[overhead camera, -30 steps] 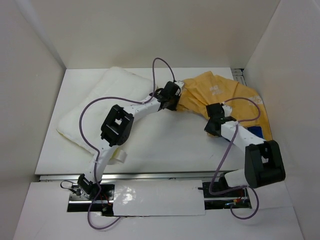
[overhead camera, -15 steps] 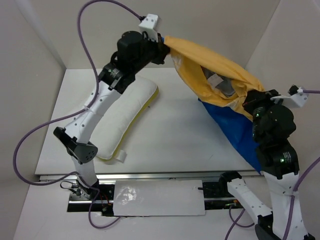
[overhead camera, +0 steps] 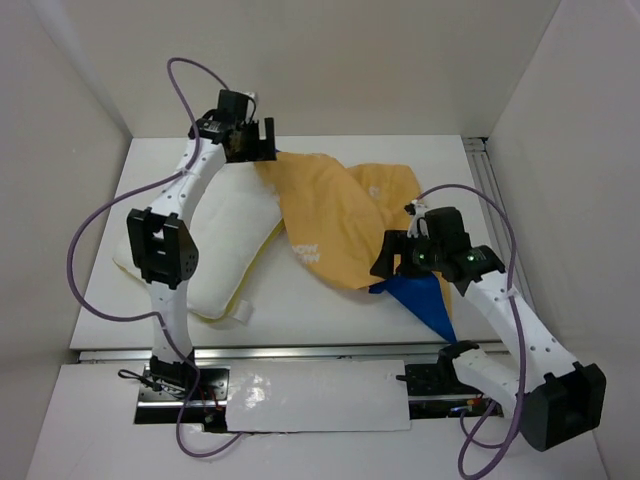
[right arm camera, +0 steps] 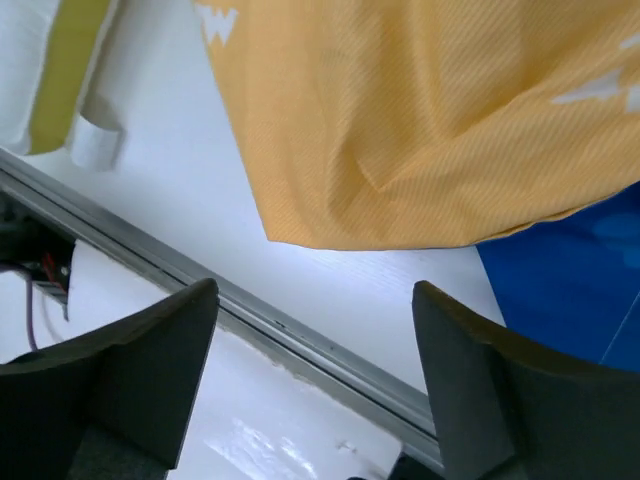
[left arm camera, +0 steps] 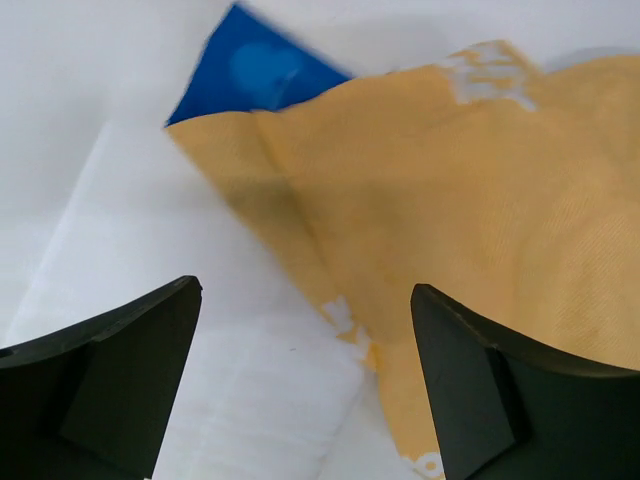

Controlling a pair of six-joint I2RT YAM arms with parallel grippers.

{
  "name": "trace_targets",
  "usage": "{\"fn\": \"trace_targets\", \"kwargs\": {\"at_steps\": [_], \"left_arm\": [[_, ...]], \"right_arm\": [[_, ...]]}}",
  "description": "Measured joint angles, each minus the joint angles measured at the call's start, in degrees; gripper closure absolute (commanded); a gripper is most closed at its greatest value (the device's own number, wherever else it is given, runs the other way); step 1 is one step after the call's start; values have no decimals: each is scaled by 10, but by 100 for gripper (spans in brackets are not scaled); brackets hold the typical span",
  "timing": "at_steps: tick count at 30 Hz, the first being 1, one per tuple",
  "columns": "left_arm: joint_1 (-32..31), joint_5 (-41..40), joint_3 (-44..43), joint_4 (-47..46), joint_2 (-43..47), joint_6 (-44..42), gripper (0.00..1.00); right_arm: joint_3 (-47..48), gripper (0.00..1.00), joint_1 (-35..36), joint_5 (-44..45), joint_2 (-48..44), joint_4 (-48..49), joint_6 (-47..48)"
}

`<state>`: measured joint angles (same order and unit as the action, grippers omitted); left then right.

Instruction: Put the pillow into the pillowcase

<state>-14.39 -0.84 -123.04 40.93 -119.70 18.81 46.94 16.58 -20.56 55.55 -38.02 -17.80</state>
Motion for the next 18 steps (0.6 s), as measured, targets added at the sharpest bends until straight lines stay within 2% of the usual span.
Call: {"fn": "trace_targets", "kwargs": {"at_steps": [1,5,9,14,18], "left_arm": [[13,0,17,7,1,6,1],[45,-6,97,0,38,17,1],[43,-11,183,-9,104,27,1],[40,-5,165,-28,101,43,1],[40,-10,89,-34,41,57,1]], "right_arm": [[0,0,7,-4,1,-1,6],[12,0,14,23,-22,16,9],[39,0,14,132,-27,33,-11],[137,0,-4,299,83,62,-33],[196,0,-36,364,210,91,-33]]}}
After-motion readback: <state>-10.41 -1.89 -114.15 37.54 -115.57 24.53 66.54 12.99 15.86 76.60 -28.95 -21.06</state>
